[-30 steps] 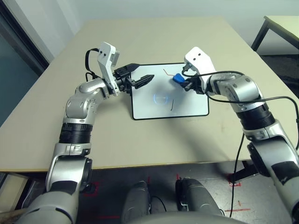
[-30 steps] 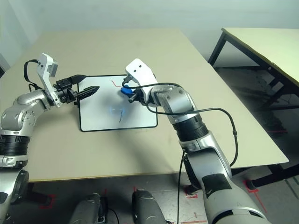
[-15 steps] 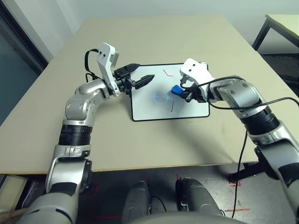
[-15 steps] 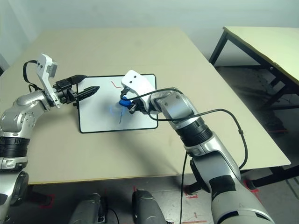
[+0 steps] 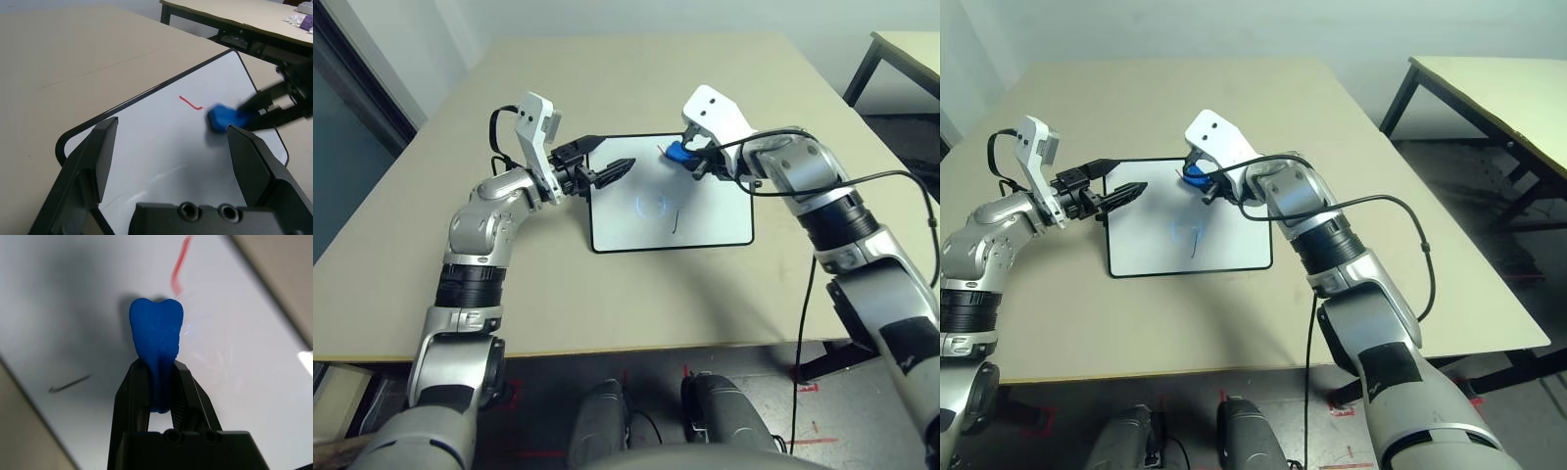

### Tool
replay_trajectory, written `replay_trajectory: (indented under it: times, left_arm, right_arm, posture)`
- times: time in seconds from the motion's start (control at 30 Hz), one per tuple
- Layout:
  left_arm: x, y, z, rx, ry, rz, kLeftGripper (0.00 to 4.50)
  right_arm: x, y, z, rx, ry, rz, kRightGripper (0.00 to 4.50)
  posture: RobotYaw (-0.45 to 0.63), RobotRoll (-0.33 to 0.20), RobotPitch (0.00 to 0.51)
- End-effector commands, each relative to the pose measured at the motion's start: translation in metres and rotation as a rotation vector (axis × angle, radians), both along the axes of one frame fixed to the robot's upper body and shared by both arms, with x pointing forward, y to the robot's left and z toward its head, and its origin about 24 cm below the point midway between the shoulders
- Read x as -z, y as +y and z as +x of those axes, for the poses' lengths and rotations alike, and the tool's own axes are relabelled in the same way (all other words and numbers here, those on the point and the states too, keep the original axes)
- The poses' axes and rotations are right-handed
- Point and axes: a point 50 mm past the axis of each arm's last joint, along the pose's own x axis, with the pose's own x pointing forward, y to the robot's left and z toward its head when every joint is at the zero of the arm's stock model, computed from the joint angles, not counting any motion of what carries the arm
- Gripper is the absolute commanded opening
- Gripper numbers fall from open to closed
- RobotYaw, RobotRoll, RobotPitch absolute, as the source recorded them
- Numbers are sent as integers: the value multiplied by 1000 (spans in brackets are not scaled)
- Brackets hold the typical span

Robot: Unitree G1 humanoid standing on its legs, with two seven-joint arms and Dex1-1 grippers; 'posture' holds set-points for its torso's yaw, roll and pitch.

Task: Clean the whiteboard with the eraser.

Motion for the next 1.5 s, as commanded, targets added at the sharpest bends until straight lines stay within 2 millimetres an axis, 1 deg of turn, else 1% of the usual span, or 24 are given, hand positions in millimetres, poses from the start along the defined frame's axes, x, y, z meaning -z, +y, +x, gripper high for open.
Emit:
replay_trajectory:
  times: [0.03,0.1,0.17,0.27,0.4,0.53,0.6,0.7,0.8,0.97,1.03,1.13,1.2,1.33,1.43,1.5]
  left_arm:
    - [0,-1,0,2,-3,1,4500]
    - [0,-2,0,4,-4,0,4500]
    - [0,-2,0,5,-4,-1,4500]
    - [1,-2,-1,3,-5,-3,4500]
    - [1,-1,-2,0,-5,-4,4500]
    - [0,0,-3,-7,-7,-5,4500]
    - [0,0,-3,-9,-8,-5,4500]
    - [0,0,-2,-11,-8,-6,4500]
    - [0,0,-1,-9,-9,-7,4500]
    - [0,-2,-1,-4,-11,-10,4500]
    - [0,-3,-1,-3,-11,-10,4500]
    - [0,-3,-2,-3,-12,-11,4500]
    - [0,-3,-2,-4,-12,-11,4500]
    - [0,-2,-3,-7,-12,-9,4500]
    - [0,-2,-3,-8,-11,-9,4500]
    - [-1,-2,-2,-7,-11,-10,4500]
  right_arm:
    - [1,4,2,14,5,-14,546]
    - [-7,7,10,28,-34,2,546]
    - [-20,12,20,45,-97,35,546]
    - [-31,16,30,54,-142,64,546]
    - [-30,20,30,36,-133,59,546]
    - [-12,16,14,-9,-41,-7,546]
    - [-8,14,8,-17,-19,-25,546]
    - [-6,13,5,-16,-11,-31,546]
    - [-12,15,10,2,-41,-16,546]
    - [-33,21,27,40,-147,62,546]
    - [-36,24,30,42,-158,74,546]
    - [-32,26,29,30,-145,72,546]
    - [-25,26,24,14,-120,56,546]
    - [-10,21,10,-22,-45,-3,546]
    - [-5,18,3,-30,-19,-24,546]
    - [-5,16,2,-22,-18,-27,546]
  posture:
    - [-42,0,81]
    - [-41,0,81]
    - [-38,0,81]
    - [-31,0,81]
    - [-27,0,81]
    - [-24,0,81]
    - [-27,0,79]
    - [-31,0,78]
    - [-33,0,77]
    - [-35,0,75]
    - [-35,0,75]
    - [-27,0,74]
    - [-26,0,74]
    - [-24,0,73]
    - [-30,0,71]
    - [-31,0,72]
